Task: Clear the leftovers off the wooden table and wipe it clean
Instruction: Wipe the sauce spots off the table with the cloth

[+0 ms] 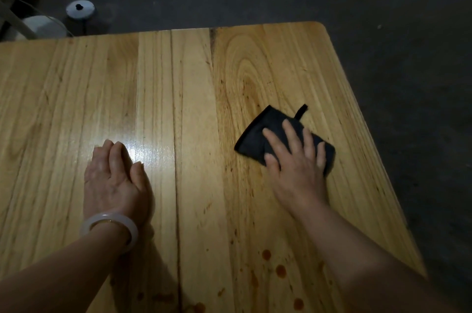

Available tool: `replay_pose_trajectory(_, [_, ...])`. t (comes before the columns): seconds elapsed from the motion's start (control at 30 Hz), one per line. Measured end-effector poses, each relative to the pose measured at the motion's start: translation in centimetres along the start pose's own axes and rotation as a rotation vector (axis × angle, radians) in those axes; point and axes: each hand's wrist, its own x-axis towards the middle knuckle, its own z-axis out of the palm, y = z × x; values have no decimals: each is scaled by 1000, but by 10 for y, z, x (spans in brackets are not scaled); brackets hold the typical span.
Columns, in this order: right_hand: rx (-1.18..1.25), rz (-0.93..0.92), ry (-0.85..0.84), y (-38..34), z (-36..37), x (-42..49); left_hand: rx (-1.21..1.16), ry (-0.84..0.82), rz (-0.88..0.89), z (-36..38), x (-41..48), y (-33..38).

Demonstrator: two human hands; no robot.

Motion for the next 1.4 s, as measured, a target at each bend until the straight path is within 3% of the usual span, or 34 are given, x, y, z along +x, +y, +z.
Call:
replay_pose_trajectory(0.13, [-9, -150, -6, 10, 5, -18, -14, -2, -1, 1, 0, 1])
replay_pose_trajectory(0.3, [-24, -180, -26, 20, 2, -5, -18, -3, -2, 0, 0, 1])
replay_pose_trajectory(0.83, [-17, 279, 47, 5, -20, 118, -2, 1, 5, 1, -1, 2])
replay_pose_trajectory(1.03, [18, 374, 56, -13, -21, 148, -4, -9, -7, 1, 0, 3])
replay_pose_trajectory(1.2, [8, 305, 31, -31, -18, 153, -13, -23, -14, 0, 2, 3])
replay_pose_trajectory(1.4, [-65, 23, -30, -57, -11, 139, -28, -25, -22, -4, 4, 5])
